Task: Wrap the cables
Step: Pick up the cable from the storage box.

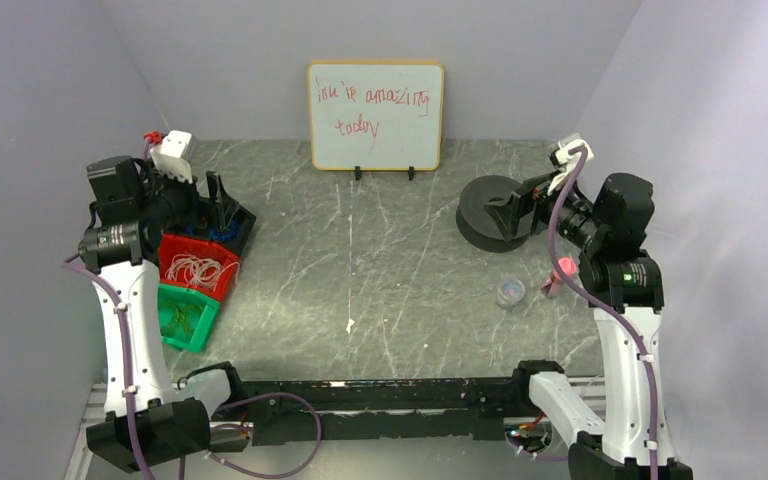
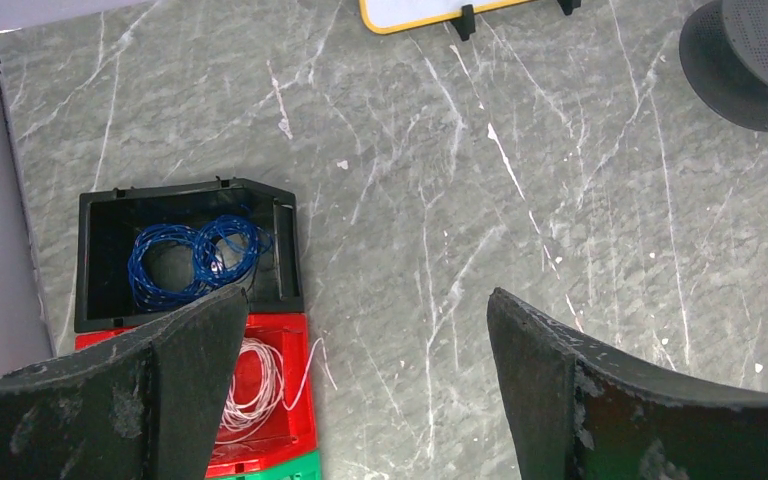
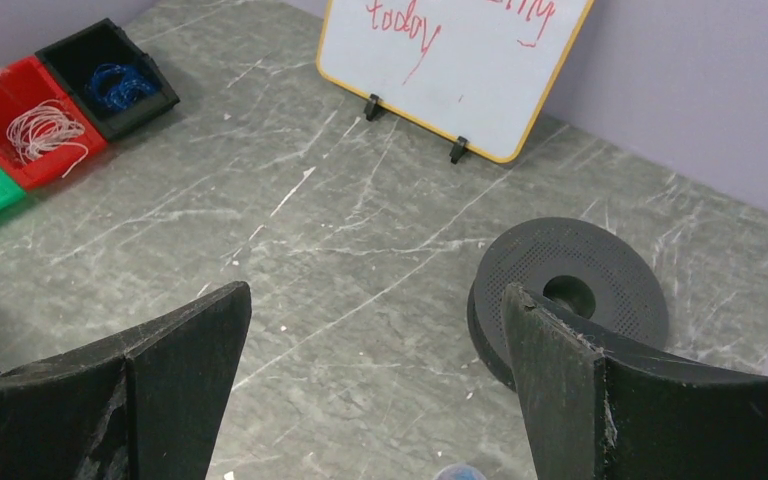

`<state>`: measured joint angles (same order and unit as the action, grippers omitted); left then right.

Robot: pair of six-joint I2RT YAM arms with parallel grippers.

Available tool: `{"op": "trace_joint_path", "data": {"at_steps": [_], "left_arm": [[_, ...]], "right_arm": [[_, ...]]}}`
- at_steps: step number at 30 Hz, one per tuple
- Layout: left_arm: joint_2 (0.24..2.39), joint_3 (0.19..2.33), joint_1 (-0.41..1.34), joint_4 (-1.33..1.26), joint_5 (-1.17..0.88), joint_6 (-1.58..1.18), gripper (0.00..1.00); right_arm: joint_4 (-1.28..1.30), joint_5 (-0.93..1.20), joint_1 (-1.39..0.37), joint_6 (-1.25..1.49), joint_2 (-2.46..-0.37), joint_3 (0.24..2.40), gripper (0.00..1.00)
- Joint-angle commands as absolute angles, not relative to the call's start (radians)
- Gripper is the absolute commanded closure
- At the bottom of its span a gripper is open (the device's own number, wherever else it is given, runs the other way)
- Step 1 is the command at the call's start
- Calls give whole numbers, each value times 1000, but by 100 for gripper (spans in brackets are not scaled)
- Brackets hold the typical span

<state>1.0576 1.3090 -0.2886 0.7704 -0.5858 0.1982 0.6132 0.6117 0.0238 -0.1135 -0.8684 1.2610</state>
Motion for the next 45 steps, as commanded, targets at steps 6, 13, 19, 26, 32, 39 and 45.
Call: {"op": "trace_joint_path", "data": {"at_steps": [6, 13, 19, 26, 32, 39, 45], "left_arm": [[1094, 1321, -292, 797, -611, 246, 6], [1147, 1292, -276, 864, -561, 344, 6], [1190, 1202, -221, 874, -432, 387, 6], [1202, 1098, -198, 796, -343, 411, 6], [1249, 1073, -198, 806, -310, 441, 6], [1309, 1040, -198, 787, -285, 499, 27], [1359, 1018, -198, 755, -256, 523, 36]], "right_arm": [[488, 600, 6, -122, -865, 1194, 1], [459, 575, -24, -125, -869, 1158, 1], [442, 562, -47, -135, -871, 1132, 1], [380, 482, -53, -101, -876, 1080, 1], [364, 499, -52, -95, -882, 1062, 1], [359, 505, -52, -95, -888, 1054, 1], [356, 512, -52, -97, -891, 1046, 1]]}}
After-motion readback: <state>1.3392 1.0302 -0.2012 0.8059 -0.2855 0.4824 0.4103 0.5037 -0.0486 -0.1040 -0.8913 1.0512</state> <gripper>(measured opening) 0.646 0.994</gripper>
